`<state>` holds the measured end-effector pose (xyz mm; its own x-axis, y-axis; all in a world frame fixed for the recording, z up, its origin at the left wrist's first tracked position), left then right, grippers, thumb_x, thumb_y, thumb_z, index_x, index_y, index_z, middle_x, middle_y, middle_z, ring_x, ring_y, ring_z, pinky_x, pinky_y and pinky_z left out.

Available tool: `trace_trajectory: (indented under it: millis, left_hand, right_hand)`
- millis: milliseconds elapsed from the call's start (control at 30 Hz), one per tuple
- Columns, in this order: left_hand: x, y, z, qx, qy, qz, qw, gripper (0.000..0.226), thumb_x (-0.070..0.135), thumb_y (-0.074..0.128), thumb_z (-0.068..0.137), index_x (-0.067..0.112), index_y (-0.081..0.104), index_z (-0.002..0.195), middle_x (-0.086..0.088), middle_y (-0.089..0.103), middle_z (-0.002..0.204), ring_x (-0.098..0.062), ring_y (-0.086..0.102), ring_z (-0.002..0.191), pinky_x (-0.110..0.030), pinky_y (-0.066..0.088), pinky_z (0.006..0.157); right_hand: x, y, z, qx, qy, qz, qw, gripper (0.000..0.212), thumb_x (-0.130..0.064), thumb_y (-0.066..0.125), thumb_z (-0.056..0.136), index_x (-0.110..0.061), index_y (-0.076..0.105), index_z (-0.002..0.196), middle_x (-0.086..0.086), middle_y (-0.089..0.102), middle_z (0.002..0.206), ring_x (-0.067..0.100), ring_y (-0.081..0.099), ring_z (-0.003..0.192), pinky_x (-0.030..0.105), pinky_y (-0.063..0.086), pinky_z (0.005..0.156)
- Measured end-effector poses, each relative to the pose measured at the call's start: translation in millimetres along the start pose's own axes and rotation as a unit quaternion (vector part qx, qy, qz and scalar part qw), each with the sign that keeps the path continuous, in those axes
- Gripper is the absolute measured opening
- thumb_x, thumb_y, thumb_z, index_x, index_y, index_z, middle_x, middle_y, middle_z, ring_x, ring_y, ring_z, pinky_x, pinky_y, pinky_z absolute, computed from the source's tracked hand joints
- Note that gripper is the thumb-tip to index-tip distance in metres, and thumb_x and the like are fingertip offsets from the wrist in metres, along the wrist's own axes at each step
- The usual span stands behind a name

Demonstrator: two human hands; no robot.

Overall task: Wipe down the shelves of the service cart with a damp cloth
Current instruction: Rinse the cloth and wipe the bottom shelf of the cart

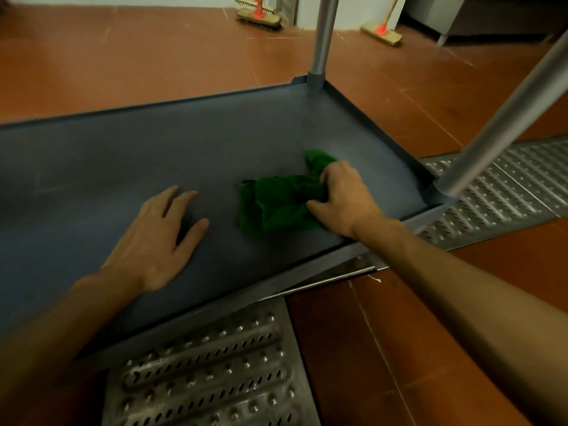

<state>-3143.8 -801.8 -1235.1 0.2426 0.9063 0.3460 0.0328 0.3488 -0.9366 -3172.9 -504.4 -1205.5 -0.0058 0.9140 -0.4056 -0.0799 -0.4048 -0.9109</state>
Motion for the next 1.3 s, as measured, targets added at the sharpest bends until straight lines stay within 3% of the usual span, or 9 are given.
trace_trajectory:
  millis: [133,300,367,467,567,700,833,1100,1300]
  left_hand:
    - [-15.2,-11.3,-13.6,-0.019,0.011,0.045,0.999,0.08,0.073,0.016,0.091,0.023,0.033,0.151,-0.012,0.028,0.159,-0.03,0.025,0.146,-0.047,0.028,0.118]
    - [-39.6,-27.9,-54.4,-0.028,0.028,0.034,0.999,0.074,0.073,0.018,0.092,0.029,0.036,0.149,-0.002,0.033,0.157,-0.023,0.032,0.143,-0.045,0.03,0.117]
    - [-52.5,-31.5,-86.5,-0.03,0.039,0.019,0.999,0.066,0.069,0.024,0.094,0.035,0.034,0.15,0.007,0.033,0.157,-0.018,0.034,0.142,-0.048,0.034,0.115]
    - [-78.2,-34.6,-135.9,-0.001,0.012,-0.013,1.0,0.061,0.063,0.032,0.095,0.032,0.041,0.147,0.011,0.034,0.157,-0.019,0.038,0.141,-0.052,0.037,0.112]
    - [-78.9,-31.3,-158.0,0.029,-0.014,0.034,0.999,0.064,0.056,0.026,0.097,0.016,0.051,0.14,-0.003,0.04,0.152,-0.031,0.044,0.135,-0.056,0.039,0.108]
    - [-68.8,-34.9,-155.6,0.042,-0.048,0.08,0.995,0.066,0.055,0.028,0.094,0.016,0.045,0.144,-0.009,0.039,0.152,-0.035,0.042,0.136,-0.056,0.038,0.108]
    - [-72.4,-37.5,-155.8,0.054,-0.077,0.072,0.993,0.071,0.064,0.024,0.093,0.019,0.042,0.146,-0.006,0.041,0.152,-0.031,0.041,0.137,-0.052,0.035,0.111]
    - [-68.7,-44.5,-154.9,0.158,-0.121,0.001,0.98,0.064,0.057,0.029,0.096,0.013,0.046,0.139,-0.013,0.049,0.143,-0.031,0.039,0.138,-0.053,0.032,0.114]
    - [-71.8,-46.1,-156.8,0.209,-0.135,-0.045,0.967,0.065,0.056,0.03,0.096,0.011,0.045,0.14,-0.012,0.049,0.142,-0.031,0.039,0.139,-0.052,0.031,0.114]
  right_hand:
    - [52.5,-26.1,-9.7,-0.001,0.068,-0.039,0.997,0.039,-0.031,0.072,0.08,-0.015,0.047,0.105,0.013,0.045,0.122,0.033,0.046,0.113,0.051,0.044,0.098]
    - [93.0,-48.6,-22.9,-0.006,0.127,-0.074,0.989,0.06,-0.03,0.06,0.088,-0.024,0.037,0.143,0.019,0.038,0.142,0.042,0.033,0.131,0.058,0.034,0.107]
    - [89.2,-45.8,-22.9,-0.023,0.128,-0.095,0.987,0.057,-0.038,0.049,0.092,-0.031,0.036,0.147,0.017,0.032,0.149,0.042,0.025,0.136,0.059,0.029,0.109]
    - [76.4,-43.4,-23.3,-0.027,0.168,-0.051,0.984,0.068,-0.058,0.03,0.081,-0.033,0.046,0.142,0.013,0.031,0.15,0.04,0.02,0.14,0.059,0.024,0.11]
    - [60.8,-37.4,-22.1,-0.04,0.188,-0.053,0.98,0.08,-0.08,0.036,0.081,-0.024,0.05,0.137,0.016,0.032,0.149,0.041,0.021,0.139,0.06,0.024,0.108]
    - [17.8,-9.7,-29.2,-0.025,0.133,-0.129,0.982,0.079,-0.074,0.051,0.079,-0.014,0.049,0.13,0.015,0.041,0.139,0.038,0.03,0.133,0.058,0.03,0.106]
    - [-43.3,21.8,-48.7,-0.027,0.049,-0.111,0.992,0.066,-0.069,0.05,0.082,-0.017,0.051,0.121,0.01,0.045,0.132,0.032,0.035,0.128,0.055,0.031,0.105]
    - [-132.8,62.0,-85.5,-0.047,-0.07,-0.037,0.996,0.066,-0.068,0.028,0.073,-0.019,0.054,0.108,0.005,0.048,0.125,0.029,0.035,0.124,0.054,0.027,0.106]
    - [-193.6,89.3,-101.4,-0.112,-0.165,0.01,0.98,0.057,-0.056,0.034,0.079,-0.017,0.052,0.117,0.007,0.044,0.128,0.029,0.03,0.128,0.057,0.02,0.111]
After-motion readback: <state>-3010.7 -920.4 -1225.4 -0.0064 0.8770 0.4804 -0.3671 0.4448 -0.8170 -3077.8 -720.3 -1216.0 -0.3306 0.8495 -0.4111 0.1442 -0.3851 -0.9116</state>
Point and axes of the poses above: each hand's wrist, its own z-axis towards the middle knuckle, its own y-axis out of the palm, x = y × z, the point moved 4 cm from there along z, towards the middle knuckle
